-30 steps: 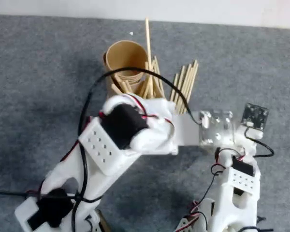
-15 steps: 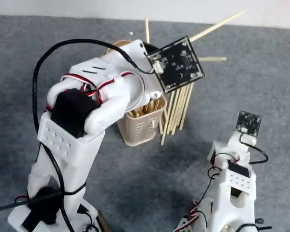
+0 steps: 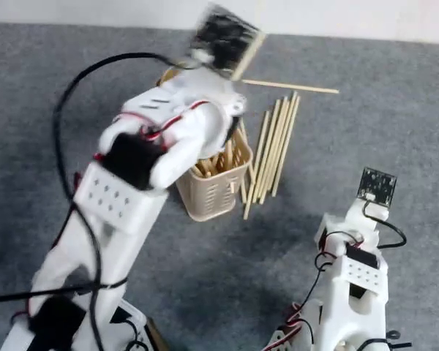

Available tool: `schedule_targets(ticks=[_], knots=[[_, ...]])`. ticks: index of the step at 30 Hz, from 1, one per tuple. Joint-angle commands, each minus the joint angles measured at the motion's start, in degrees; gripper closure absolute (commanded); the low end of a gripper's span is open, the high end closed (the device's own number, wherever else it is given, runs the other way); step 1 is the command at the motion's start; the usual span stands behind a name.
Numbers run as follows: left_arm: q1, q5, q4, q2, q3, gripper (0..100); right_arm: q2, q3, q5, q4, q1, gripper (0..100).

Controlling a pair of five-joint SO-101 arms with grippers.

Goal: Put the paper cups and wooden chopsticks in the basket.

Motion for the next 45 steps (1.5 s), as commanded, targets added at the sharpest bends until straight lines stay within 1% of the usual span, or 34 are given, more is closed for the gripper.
schedule_targets(ticks=[1,4,9,14,19,23,26,29,32,38,41,43,45], knots=[[-2.42,4.04,-12.84,-6.90,11.56,100,-0.48,-0.57,-0.62,-0.66,0.40,81.8],[-3.21,-0.88,-20.92,-10.24,20.35,100,-0.48,-0.57,-0.62,-0.66,0.40,81.8],[1.10,-8.18,-22.15,-17.36,25.10,100,-0.48,-0.31,-0.35,-4.26,0.40,81.8],[4.62,-10.46,-23.56,-25.89,25.71,100,-0.48,-0.13,-0.44,-5.05,0.31,81.8],[4.79,-10.46,-31.47,-26.07,30.64,99,-0.48,-0.13,-0.26,-5.05,-1.01,81.8],[4.79,-13.01,-37.54,-24.57,35.91,92,-0.48,-0.13,-0.26,-5.05,-1.10,81.8],[4.35,-13.54,-37.98,-20.00,36.70,90,-0.48,-0.13,-0.26,-5.05,-1.10,81.8],[4.35,-15.65,-39.38,-15.78,36.88,90,-0.48,-0.13,-0.18,-5.05,-1.10,81.8],[4.26,-15.74,-39.74,-14.81,36.97,90,-0.48,-0.13,-0.18,-5.05,-1.10,81.8],[4.26,-15.74,-39.65,-17.54,36.97,91,-0.48,-0.13,-0.18,-5.05,-1.10,81.8],[2.86,-15.65,-39.56,-20.88,36.88,91,-0.48,-0.13,-0.18,-5.05,-1.10,81.8],[1.27,-15.65,-37.80,-24.31,36.09,91,-0.48,-0.13,-0.18,-5.05,-1.10,81.8],[-0.75,-15.65,-34.29,-28.70,33.27,91,-0.40,-0.13,-0.18,-5.05,-1.19,81.8]])
